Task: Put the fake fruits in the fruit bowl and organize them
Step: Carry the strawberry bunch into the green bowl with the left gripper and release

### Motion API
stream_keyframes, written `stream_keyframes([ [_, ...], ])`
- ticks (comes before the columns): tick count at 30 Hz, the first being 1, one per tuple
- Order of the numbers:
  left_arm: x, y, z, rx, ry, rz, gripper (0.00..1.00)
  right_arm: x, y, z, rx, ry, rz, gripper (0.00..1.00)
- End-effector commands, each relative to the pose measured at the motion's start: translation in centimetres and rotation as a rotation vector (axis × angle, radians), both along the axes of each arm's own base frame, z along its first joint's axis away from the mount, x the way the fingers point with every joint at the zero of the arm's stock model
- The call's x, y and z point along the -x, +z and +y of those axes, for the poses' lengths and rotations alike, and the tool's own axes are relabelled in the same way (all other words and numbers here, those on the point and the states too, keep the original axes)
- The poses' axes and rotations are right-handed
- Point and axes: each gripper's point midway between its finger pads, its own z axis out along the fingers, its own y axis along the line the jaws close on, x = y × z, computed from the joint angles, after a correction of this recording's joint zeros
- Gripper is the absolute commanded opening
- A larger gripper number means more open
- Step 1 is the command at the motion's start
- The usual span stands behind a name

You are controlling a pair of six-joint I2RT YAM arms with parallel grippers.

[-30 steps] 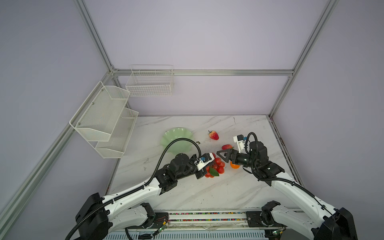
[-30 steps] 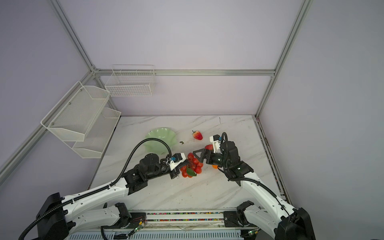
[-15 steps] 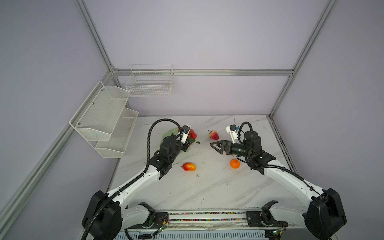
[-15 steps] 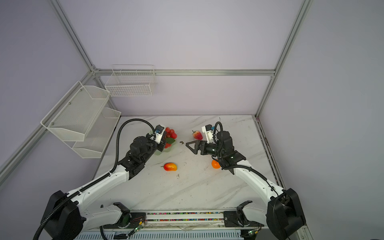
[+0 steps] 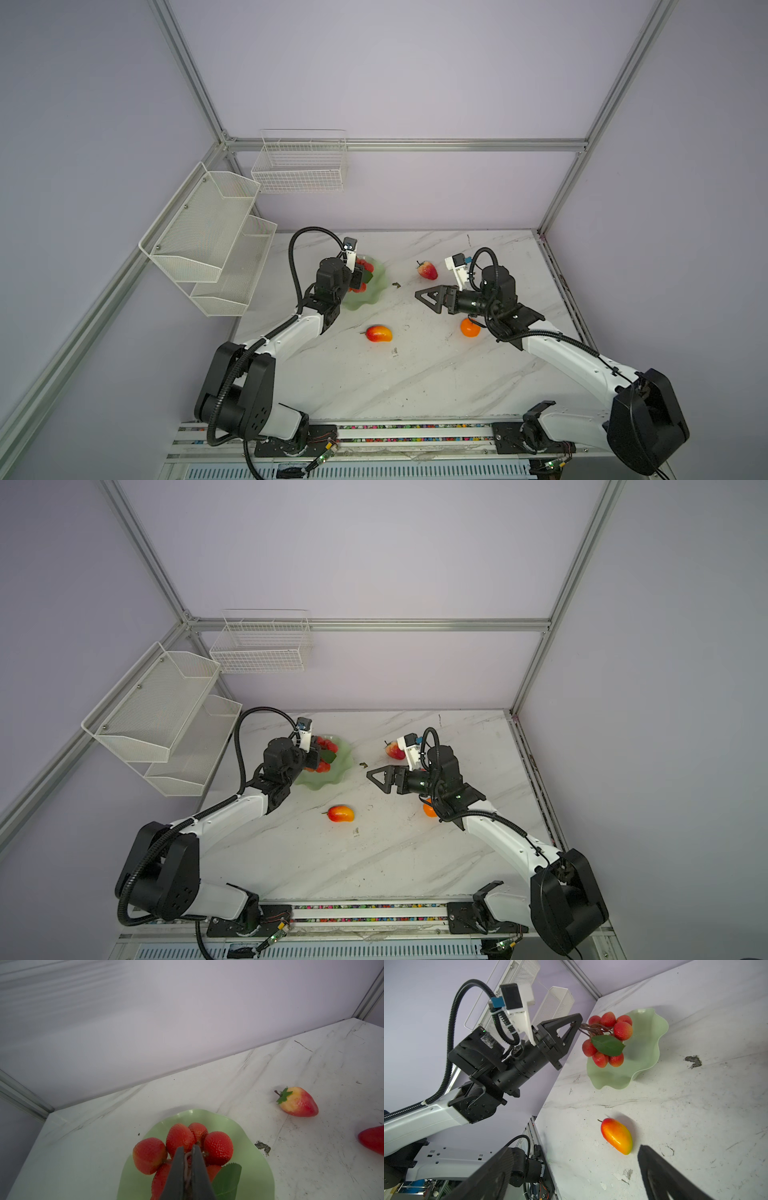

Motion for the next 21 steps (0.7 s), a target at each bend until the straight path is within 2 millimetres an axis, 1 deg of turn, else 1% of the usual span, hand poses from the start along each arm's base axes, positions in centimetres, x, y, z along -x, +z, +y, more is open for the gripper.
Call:
stream_keyframes([
  [1, -1.6, 5.3, -0.7, 0.099, -0.003, -0.12, 0.0, 0.3, 0.3, 0.1, -0.003, 0.011, -0.03, 0.97],
  [5, -1.7, 3.5, -0.4, 0.089, 0.019, -0.085, 0.0, 0.4, 0.2, 0.0, 0.002, 0.003, -0.028, 0.97],
  [7, -1.5, 3.2, -0.2, 0.08, 0.027, -0.081, 0.01, 0.3, 0.0, -0.1, 0.006, 0.001, -0.026, 0.97],
  [14, -1.1, 3.2, 0.0, 0.055, 0.027, -0.071, 0.16, 0.2, -0.3, 0.1, 0.01, 0.005, -0.021, 0.97],
  [17, -0.7, 3.6, -0.1, 0.06, 0.011, -0.079, 0.23, 0.3, -0.4, 0.1, 0.008, 0.006, -0.02, 0.97],
  [20, -0.1, 4.6, -0.4, 0.054, -0.019, -0.1, 0.26, 0.3, -0.6, 0.0, 0.01, 0.004, -0.017, 0.97],
  [21, 0.9, 6.4, -0.6, 0.06, -0.049, -0.136, 0.27, 0.3, -0.6, 0.0, 0.013, 0.004, -0.018, 0.97],
])
